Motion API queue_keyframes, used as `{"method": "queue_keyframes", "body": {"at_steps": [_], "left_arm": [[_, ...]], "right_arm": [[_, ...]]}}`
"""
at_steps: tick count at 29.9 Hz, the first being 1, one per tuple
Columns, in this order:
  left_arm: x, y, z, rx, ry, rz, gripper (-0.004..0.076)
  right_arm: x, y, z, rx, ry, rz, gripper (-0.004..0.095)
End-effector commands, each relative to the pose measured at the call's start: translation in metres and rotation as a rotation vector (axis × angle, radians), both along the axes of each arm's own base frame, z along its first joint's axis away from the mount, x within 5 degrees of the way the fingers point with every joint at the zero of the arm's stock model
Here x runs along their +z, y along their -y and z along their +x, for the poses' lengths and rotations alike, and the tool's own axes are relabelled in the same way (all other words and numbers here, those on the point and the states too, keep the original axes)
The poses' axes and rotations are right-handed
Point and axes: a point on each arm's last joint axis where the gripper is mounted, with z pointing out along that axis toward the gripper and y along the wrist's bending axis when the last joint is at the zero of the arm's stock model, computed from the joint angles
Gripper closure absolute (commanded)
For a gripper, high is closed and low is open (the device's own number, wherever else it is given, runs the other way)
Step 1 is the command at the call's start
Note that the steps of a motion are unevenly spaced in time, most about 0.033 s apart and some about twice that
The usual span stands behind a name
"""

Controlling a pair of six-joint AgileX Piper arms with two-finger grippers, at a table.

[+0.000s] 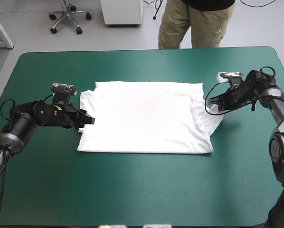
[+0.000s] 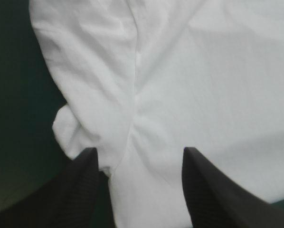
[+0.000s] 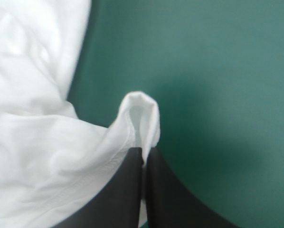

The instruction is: Fold the cloth

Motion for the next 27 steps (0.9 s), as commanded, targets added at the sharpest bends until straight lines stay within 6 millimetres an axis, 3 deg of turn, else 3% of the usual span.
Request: {"method": "queue_keyframes", "body": {"at_steps": [1,6,10,13,17,24,27], "left_arm": [[0.020,0.001,0.001,0.017,0.091,-0.031,0.0332],[0.020,0.001,0.001,0.016,0.089,-0.031,0.0332],[0.020,0.001,0.000,0.013,0.079,-0.030,0.0333],[0.019,0.001,-0.001,0.009,0.070,-0.029,0.0335],[0.017,0.001,-0.003,0.000,0.045,-0.022,0.0335],[0.015,-0.001,-0.005,-0.009,0.018,0.006,0.0335],[0.016,-0.001,-0.004,0.011,0.022,-0.005,0.0335]], "right_arm": [[0.071,-0.011,-0.005,0.023,0.205,0.022,0.0916],[0.104,-0.045,-0.005,0.126,0.246,0.069,0.0916],[0.108,-0.084,-0.010,0.224,0.268,0.078,0.0916],[0.097,-0.112,-0.011,0.286,0.237,0.084,0.0921],[0.066,-0.139,-0.006,0.333,0.150,0.086,0.0921],[0.009,-0.148,0.011,0.341,0.031,0.027,0.0908],[-0.002,-0.149,0.014,0.348,0.007,0.014,0.0794]]}}
